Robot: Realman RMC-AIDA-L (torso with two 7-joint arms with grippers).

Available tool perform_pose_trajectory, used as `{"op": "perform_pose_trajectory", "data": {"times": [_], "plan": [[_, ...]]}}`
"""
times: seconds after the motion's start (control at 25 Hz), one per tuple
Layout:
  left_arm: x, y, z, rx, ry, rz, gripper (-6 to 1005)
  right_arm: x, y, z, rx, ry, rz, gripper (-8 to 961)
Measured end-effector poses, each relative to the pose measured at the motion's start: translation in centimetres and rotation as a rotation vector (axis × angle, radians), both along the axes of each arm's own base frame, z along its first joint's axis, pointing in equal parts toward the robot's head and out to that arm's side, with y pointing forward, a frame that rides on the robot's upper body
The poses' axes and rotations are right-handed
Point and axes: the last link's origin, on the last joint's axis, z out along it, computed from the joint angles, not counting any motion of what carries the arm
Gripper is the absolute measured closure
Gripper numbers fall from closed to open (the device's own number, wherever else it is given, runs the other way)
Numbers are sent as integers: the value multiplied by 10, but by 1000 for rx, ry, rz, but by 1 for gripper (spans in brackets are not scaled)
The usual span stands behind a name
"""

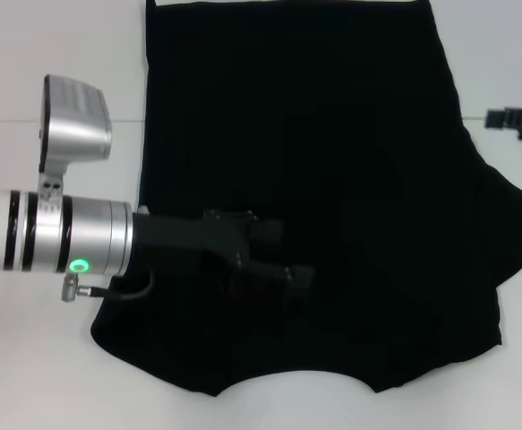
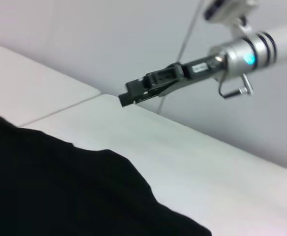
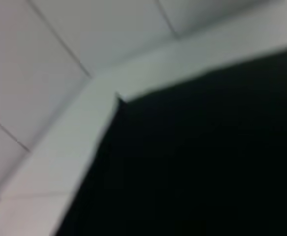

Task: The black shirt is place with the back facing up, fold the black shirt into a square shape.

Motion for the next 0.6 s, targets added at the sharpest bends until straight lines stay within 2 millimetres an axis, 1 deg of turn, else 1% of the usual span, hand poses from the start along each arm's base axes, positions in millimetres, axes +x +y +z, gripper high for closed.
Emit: {"op": "perform_pose_trajectory", "data": {"times": [0.08,0.16,0.28,0.44,0.6], "plan": [[-2,-4,-3,1,12,-41,87,6,-3,5,-38,-39,-71,76],[-5,-9,-6,-1,38,-119,85,15,-8,8,-82,-89,-152,76],[-6,-11,-6,1,46,-151,81,23,-13,10,-120,-142,-226,80],[-4,-13,-5,3,43,-199,79,29,-16,6,-146,-171,-265,87],[-5,-14,-6,4,40,-204,79,34,-17,1,-150,-189,-284,96]]}}
